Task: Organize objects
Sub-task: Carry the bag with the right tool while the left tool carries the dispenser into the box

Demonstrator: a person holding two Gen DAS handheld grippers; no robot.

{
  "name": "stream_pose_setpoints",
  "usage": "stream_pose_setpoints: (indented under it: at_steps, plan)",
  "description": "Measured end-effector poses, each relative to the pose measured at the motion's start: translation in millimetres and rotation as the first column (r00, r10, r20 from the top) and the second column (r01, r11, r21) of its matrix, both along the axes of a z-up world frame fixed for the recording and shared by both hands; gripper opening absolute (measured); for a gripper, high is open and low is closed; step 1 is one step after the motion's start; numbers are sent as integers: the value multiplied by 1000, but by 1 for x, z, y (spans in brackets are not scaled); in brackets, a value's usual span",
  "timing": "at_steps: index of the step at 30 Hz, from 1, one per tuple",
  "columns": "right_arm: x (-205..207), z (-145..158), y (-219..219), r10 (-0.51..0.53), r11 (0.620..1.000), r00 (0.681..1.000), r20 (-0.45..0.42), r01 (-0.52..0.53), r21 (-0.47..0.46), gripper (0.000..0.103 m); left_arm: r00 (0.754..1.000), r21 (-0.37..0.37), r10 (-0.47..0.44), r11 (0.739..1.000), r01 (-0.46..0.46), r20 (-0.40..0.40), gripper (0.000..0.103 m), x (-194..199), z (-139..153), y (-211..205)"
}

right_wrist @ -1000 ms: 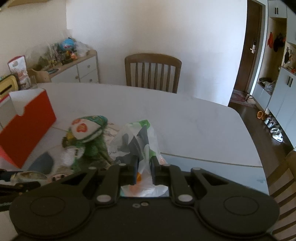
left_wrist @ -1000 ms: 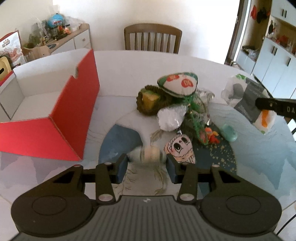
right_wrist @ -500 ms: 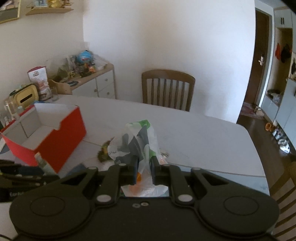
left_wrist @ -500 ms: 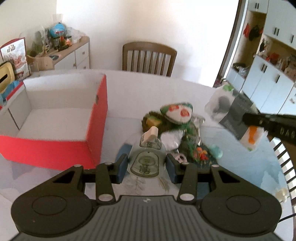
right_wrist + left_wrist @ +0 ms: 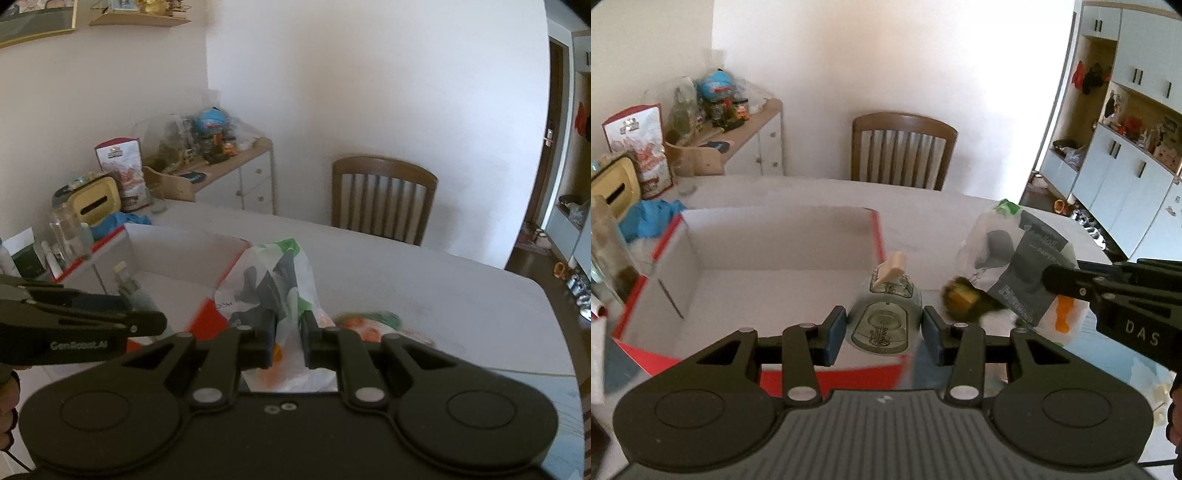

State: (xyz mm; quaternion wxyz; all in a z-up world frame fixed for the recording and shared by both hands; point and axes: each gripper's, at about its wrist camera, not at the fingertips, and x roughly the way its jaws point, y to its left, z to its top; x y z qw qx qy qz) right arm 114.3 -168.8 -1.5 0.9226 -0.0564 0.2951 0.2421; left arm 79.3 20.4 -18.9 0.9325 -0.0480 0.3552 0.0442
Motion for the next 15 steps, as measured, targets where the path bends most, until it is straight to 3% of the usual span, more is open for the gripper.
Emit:
stream_pose_setpoints:
  at_steps: [11, 12, 15]
  plan:
    - [7, -4, 79, 6, 1000, 1000, 0, -6, -9, 13, 999, 34, 41, 999, -41, -12, 44, 16, 5, 85]
    - [7, -5, 86, 11, 1000, 1000, 5, -10, -18, 13, 996, 111, 83, 991, -81, -13, 44, 18, 4, 90]
    - [10, -10, 107, 23, 999, 1000, 4, -23, -42, 13, 994, 118, 103, 988, -99, -29, 44, 25, -1, 111]
